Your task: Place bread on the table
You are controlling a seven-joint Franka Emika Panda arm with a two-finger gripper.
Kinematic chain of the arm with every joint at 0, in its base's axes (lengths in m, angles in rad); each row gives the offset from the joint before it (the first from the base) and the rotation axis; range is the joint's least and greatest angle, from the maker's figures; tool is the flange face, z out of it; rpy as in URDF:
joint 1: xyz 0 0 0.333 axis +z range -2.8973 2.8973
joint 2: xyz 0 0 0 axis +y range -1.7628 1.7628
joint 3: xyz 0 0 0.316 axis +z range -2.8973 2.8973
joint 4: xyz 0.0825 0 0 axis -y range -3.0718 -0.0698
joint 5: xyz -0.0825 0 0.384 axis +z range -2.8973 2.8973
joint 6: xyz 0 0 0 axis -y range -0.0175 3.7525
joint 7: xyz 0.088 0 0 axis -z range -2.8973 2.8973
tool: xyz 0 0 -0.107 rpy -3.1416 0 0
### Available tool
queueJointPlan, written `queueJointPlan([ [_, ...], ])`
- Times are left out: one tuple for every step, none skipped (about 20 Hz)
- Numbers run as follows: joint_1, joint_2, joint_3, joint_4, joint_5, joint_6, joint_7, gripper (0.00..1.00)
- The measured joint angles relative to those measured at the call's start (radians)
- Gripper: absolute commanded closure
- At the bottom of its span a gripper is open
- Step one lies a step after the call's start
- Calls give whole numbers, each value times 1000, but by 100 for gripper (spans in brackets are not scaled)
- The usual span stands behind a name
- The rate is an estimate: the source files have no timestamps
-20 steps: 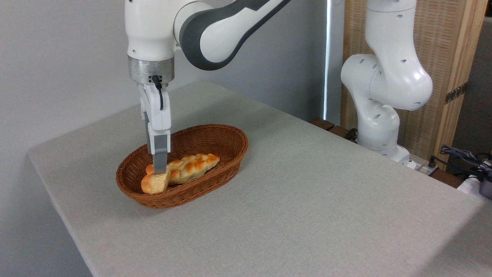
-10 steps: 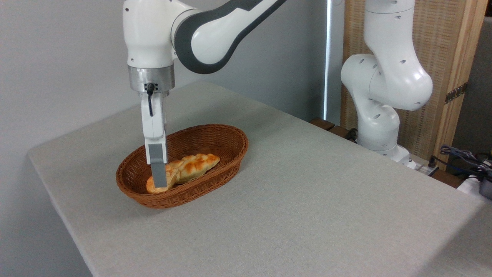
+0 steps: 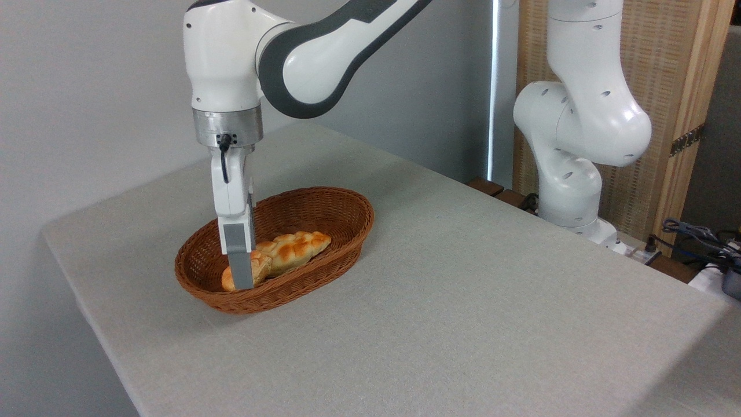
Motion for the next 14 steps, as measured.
queueJointPlan([
  [-1,2,-1,0,0,0,0,32],
  [-1,3,-2,0,0,0,0,41],
  [-2,4,-2,0,0,0,0,49],
  [-2,4,-2,0,0,0,0,59],
  [-3,4,-2,0,0,0,0,66],
  [-3,5,-3,0,0,0,0,69],
  [-3,5,-3,0,0,0,-2,70],
  [-4,5,-4,0,0,0,-3,70],
  [-4,5,-4,0,0,0,-4,71],
  [-4,5,-5,0,0,0,-4,72],
  [-4,5,-5,0,0,0,-4,72],
  [-4,5,-5,0,0,0,-4,72],
  [-4,5,-5,0,0,0,-4,72],
  [-4,5,-5,0,0,-1,-4,72],
])
